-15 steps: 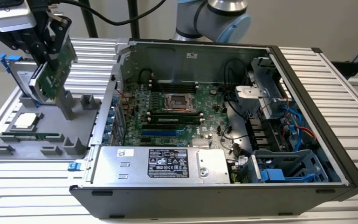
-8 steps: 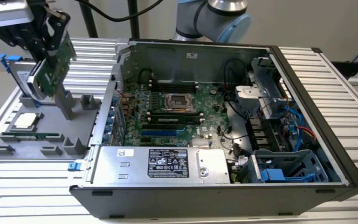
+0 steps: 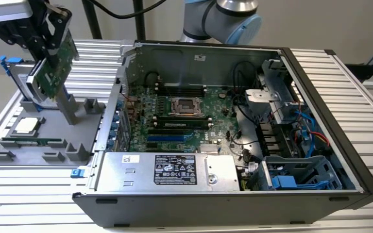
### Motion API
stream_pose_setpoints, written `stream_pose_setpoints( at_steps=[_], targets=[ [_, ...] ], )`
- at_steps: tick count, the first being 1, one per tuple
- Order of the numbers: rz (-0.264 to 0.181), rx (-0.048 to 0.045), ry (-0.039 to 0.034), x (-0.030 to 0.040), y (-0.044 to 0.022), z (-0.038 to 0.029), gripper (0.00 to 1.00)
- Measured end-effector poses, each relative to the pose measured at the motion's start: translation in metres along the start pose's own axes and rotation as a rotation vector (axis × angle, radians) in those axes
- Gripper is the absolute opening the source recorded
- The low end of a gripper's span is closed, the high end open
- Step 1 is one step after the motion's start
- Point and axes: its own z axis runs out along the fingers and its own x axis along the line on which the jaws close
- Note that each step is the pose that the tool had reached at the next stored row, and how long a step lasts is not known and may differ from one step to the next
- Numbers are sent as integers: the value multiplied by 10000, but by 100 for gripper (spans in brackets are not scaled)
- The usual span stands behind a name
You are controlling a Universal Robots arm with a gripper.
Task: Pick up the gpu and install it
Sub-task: 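Pick up the gpu and move the gpu toward the slot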
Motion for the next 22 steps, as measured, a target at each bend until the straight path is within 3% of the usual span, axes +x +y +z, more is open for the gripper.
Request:
stream_pose_setpoints(
  at_steps=[22],
  targets=[
    [1, 1, 1, 0, 7, -141, 0]
  ],
)
